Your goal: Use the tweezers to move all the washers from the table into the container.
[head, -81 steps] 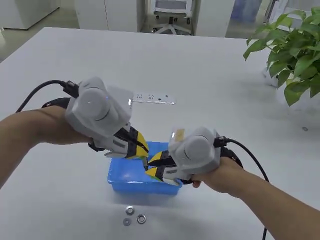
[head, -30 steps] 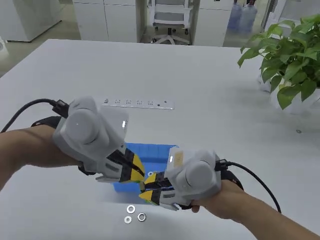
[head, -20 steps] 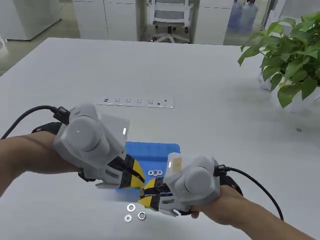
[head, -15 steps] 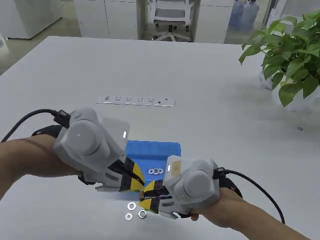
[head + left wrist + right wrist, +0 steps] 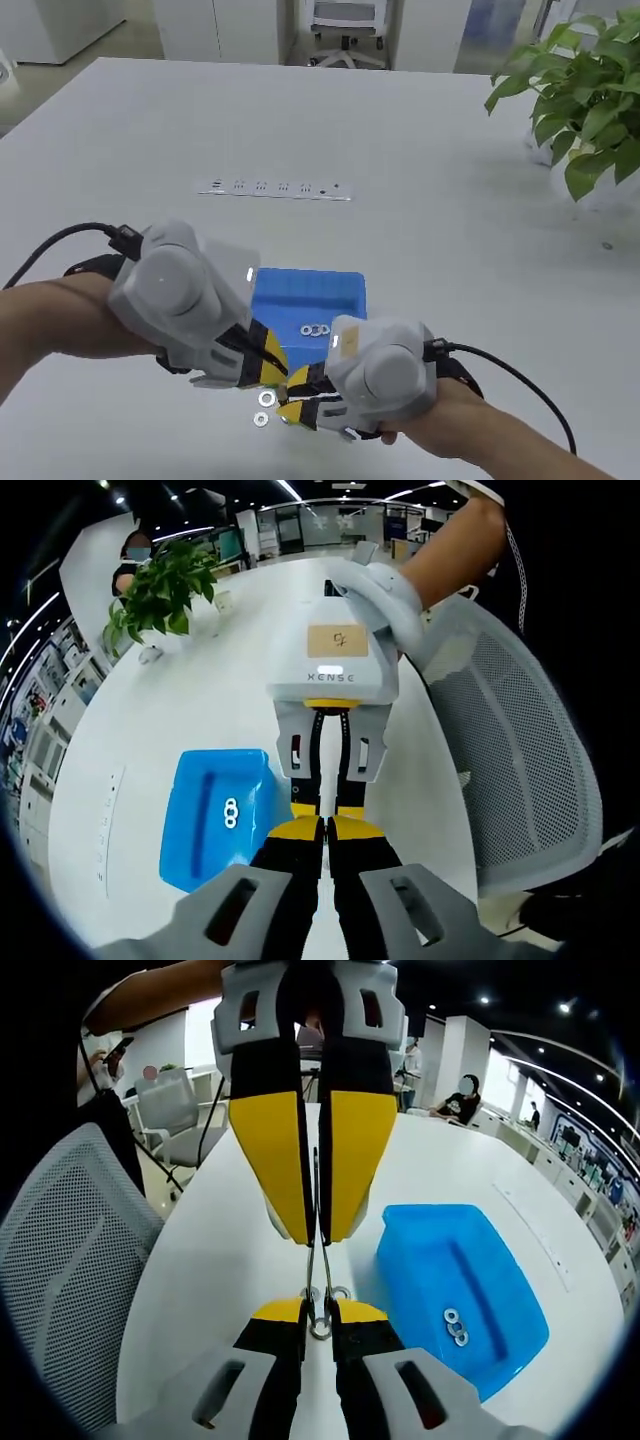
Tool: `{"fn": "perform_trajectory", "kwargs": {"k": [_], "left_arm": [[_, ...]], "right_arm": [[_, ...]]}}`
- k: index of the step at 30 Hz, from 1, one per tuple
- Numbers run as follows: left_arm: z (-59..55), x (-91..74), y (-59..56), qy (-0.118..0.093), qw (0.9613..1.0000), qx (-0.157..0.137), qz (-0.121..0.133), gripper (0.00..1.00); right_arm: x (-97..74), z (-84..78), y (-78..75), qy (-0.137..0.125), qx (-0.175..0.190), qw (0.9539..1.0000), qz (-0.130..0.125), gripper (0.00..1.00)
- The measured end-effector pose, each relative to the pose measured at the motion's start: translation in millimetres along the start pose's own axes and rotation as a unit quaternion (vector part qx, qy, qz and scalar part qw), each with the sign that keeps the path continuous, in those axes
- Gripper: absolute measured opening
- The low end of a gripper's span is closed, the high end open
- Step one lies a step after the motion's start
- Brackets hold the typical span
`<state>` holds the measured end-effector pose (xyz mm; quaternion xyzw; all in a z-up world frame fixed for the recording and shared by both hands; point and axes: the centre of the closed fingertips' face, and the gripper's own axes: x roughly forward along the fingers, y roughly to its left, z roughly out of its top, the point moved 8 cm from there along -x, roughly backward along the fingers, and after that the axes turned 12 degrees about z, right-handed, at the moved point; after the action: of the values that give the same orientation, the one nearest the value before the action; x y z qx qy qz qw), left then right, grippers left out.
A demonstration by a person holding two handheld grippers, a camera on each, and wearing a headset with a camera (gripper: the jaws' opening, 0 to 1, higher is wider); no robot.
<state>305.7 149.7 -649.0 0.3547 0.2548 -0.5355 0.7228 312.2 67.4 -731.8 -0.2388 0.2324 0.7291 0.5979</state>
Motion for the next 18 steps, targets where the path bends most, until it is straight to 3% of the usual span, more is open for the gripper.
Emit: {"fn": "perform_trajectory", "kwargs": {"k": [18], "left_arm": [[-4.9,6.6,-5.1,-0.002,0.9999,-0.013,-0.006,0.05]], "right_arm": [[6.7,-7.1,2.2,0.004,0.011,0.9999,0.008,0.11]]}}
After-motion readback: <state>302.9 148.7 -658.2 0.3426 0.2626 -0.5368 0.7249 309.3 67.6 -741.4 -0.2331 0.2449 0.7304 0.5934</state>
